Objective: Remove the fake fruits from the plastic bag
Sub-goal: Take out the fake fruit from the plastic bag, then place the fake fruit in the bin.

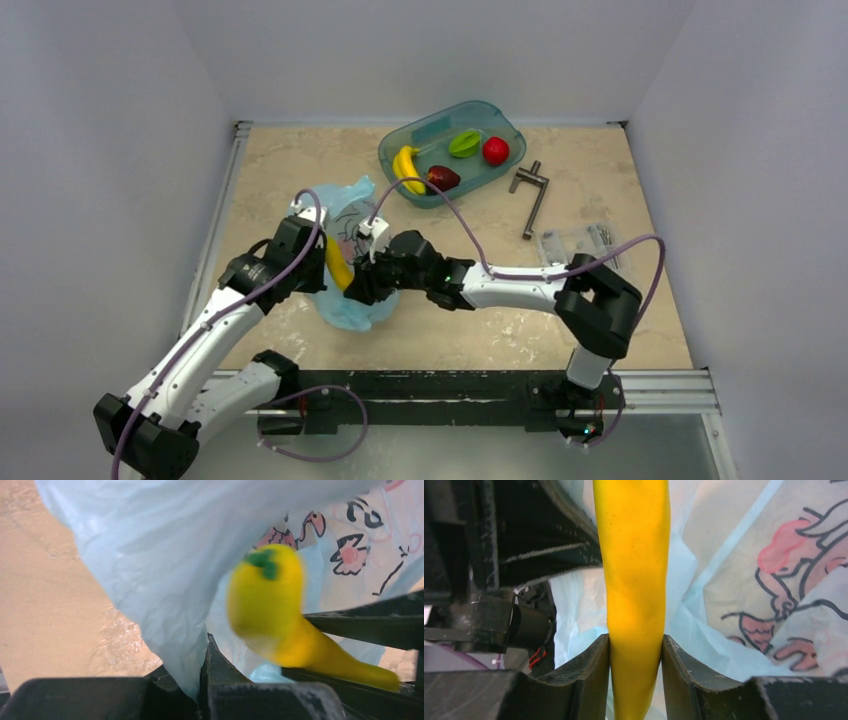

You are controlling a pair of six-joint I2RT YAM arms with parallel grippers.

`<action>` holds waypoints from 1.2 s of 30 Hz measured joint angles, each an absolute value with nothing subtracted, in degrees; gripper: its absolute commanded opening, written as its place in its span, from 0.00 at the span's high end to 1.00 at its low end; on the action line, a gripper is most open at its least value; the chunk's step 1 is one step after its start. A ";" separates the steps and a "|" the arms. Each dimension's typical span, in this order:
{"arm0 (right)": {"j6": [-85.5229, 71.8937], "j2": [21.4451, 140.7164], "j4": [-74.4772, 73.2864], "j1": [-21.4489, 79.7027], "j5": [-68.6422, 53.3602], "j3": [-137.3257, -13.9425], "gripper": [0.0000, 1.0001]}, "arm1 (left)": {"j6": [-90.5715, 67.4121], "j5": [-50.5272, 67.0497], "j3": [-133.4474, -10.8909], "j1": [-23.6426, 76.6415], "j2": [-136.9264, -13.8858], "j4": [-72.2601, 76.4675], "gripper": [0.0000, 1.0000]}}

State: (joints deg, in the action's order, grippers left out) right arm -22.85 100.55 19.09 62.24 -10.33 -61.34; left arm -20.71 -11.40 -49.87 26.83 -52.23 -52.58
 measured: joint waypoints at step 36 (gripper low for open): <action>-17.43 97.51 -0.47 37.08 10.35 -73.19 1.00 | -18.09 -13.34 -57.34 12.14 -61.43 -50.48 0.67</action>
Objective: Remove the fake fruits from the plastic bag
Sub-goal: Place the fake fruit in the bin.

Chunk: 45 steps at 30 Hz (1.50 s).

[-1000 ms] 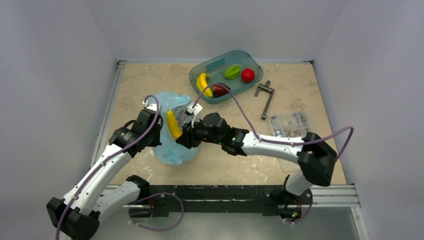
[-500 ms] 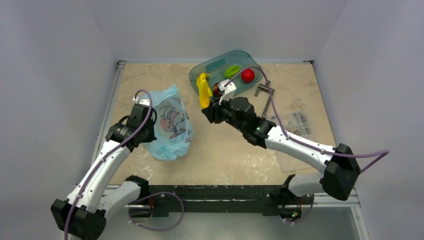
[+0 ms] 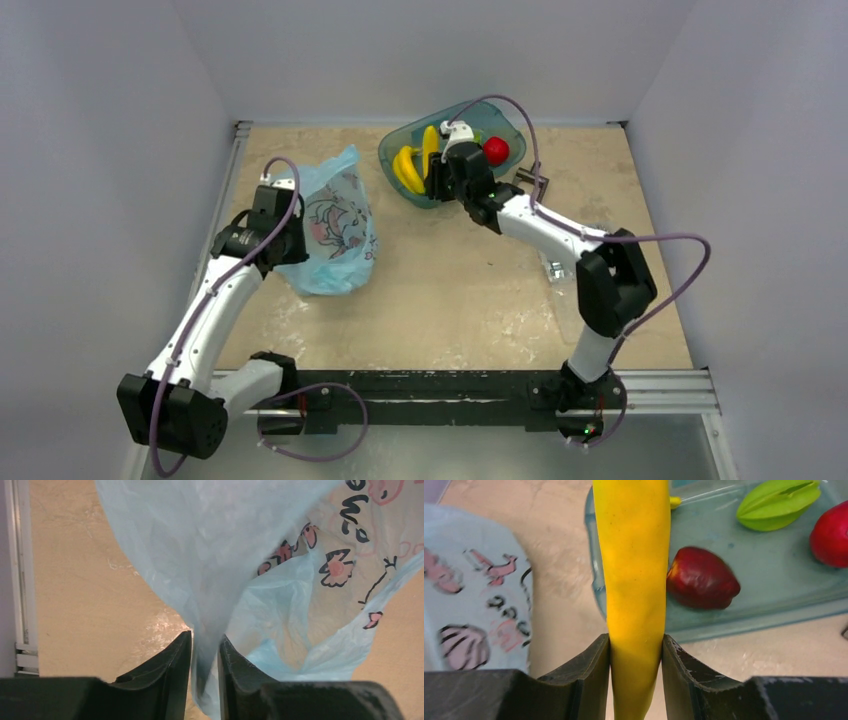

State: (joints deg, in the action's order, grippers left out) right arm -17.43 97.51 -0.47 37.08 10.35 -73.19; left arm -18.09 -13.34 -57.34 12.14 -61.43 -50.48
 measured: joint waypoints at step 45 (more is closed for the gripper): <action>-11.09 103.35 -21.21 26.24 13.34 -90.70 0.17 | -12.36 -3.03 -47.97 14.46 -24.08 -40.77 0.50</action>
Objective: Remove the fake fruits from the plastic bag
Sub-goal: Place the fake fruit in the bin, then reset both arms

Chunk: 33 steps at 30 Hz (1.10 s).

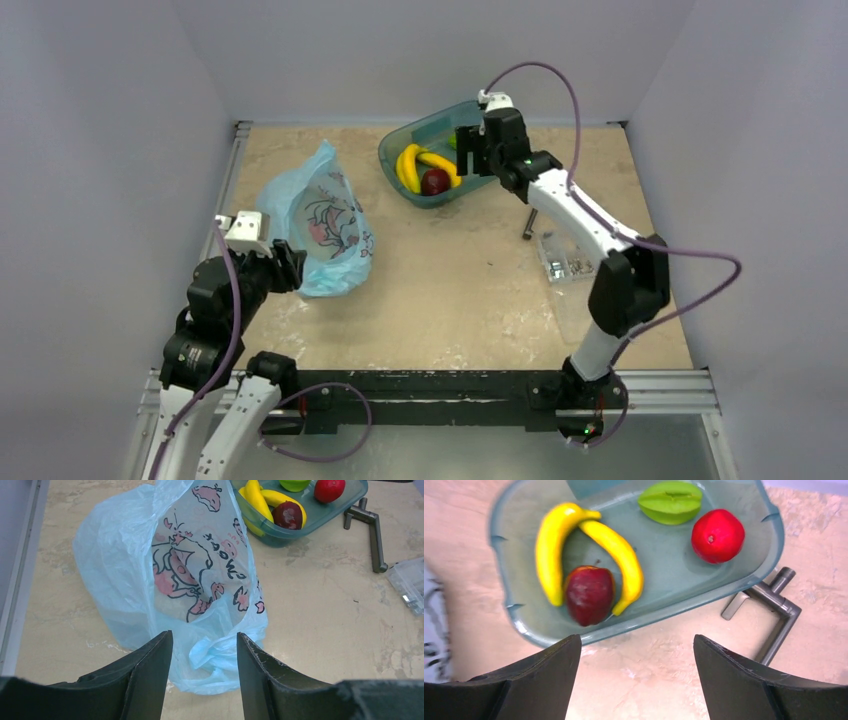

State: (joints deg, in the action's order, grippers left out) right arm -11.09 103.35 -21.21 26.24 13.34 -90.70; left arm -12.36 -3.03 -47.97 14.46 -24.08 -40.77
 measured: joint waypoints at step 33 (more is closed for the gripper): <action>-14.81 28.40 -18.98 26.30 16.97 -56.31 0.01 | -20.03 3.79 -66.17 14.70 -20.12 -47.55 0.34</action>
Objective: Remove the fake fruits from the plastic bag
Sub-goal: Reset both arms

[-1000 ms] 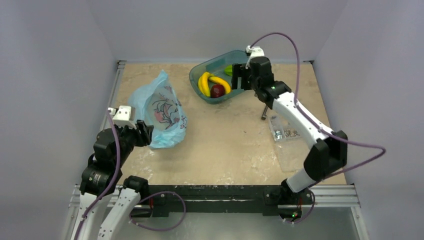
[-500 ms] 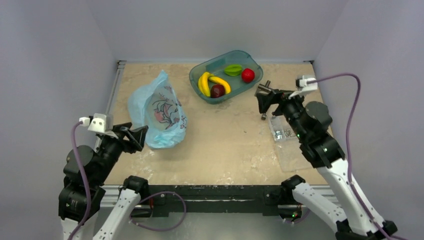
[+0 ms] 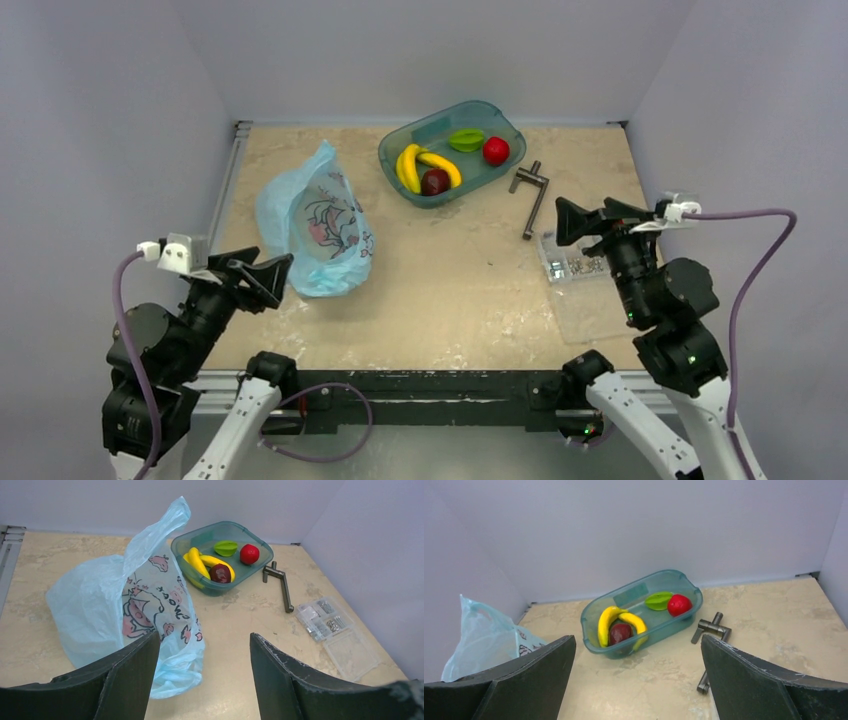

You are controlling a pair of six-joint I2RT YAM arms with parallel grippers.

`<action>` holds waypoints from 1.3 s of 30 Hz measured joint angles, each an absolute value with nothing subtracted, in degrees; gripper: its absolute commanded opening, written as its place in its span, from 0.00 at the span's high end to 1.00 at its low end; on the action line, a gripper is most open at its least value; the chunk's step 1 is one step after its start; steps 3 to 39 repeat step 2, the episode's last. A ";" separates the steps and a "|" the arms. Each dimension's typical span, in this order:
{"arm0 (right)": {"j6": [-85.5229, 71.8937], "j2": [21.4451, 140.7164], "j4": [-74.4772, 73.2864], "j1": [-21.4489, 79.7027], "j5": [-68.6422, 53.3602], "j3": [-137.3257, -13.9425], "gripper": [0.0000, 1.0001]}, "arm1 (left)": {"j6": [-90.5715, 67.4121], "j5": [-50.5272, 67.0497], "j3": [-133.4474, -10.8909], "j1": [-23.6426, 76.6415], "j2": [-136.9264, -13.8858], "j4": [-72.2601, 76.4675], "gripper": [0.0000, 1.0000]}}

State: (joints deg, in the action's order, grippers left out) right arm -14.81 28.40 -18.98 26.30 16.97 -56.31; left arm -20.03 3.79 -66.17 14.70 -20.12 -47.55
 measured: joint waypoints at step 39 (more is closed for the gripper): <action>-15.00 28.32 -19.42 26.30 18.11 -56.16 0.01 | -20.01 3.81 -66.39 14.70 -20.12 -47.66 0.34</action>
